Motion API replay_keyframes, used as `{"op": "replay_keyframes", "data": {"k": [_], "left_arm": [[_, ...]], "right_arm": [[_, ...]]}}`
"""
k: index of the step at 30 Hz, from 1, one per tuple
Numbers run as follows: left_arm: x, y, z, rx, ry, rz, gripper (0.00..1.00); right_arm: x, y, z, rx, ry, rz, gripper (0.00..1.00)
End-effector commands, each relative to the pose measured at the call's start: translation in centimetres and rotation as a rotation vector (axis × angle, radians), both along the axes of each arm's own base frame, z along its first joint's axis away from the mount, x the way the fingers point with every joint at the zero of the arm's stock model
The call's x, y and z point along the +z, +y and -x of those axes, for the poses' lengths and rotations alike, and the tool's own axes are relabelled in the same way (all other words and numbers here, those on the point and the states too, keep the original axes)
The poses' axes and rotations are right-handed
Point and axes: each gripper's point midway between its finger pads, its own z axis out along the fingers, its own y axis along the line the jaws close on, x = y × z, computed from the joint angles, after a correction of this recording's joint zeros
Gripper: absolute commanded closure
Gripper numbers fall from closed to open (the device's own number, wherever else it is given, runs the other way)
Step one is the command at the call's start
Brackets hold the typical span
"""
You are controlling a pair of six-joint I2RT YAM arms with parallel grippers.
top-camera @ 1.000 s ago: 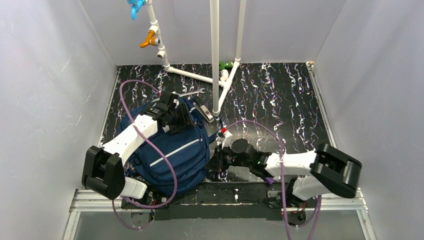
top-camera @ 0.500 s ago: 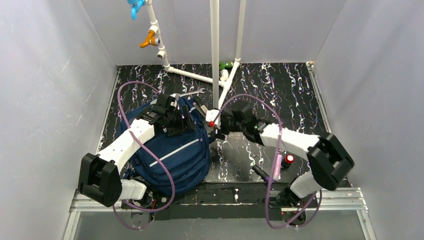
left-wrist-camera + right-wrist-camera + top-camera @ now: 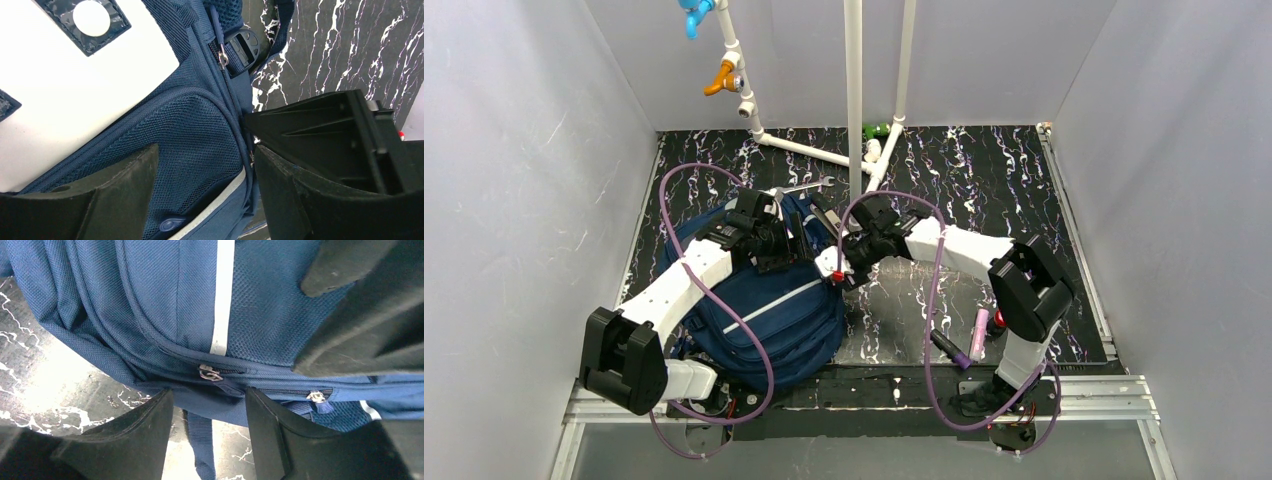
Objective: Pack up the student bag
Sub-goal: Unzip the student bag at the center of the board.
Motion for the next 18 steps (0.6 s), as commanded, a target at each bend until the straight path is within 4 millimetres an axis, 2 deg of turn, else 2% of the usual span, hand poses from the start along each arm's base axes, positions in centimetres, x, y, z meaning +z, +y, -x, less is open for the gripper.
{"op": "replay_keyframes", "data": {"k": [1, 5, 10, 15, 18], "left_arm": [[-2.5, 1.5, 2.4, 0.003, 0.098, -0.061, 0.30], [-2.7, 1.5, 2.5, 0.015, 0.095, -0.052, 0.30], [-3.3, 1.4, 2.6, 0.019, 0.104, -0.047, 0.30], [-3.6, 1.6, 2.5, 0.032, 0.103, -0.052, 0.30], [-3.8, 1.7, 2.1, 0.048, 0.092, -0.060, 0.30]], "right_arm": [[-0.6, 0.8, 1.5, 0.078, 0.007, 0.027, 0.39], [-0.9, 1.6, 1.4, 0.058, -0.019, 0.027, 0.39], [-0.2, 2.2, 0.9, 0.034, -0.057, 0.013, 0.42], [0.5, 2.5, 1.0, -0.006, -0.031, 0.019, 0.59], [0.9, 1.8, 2.8, -0.016, 0.031, 0.054, 0.72]]}}
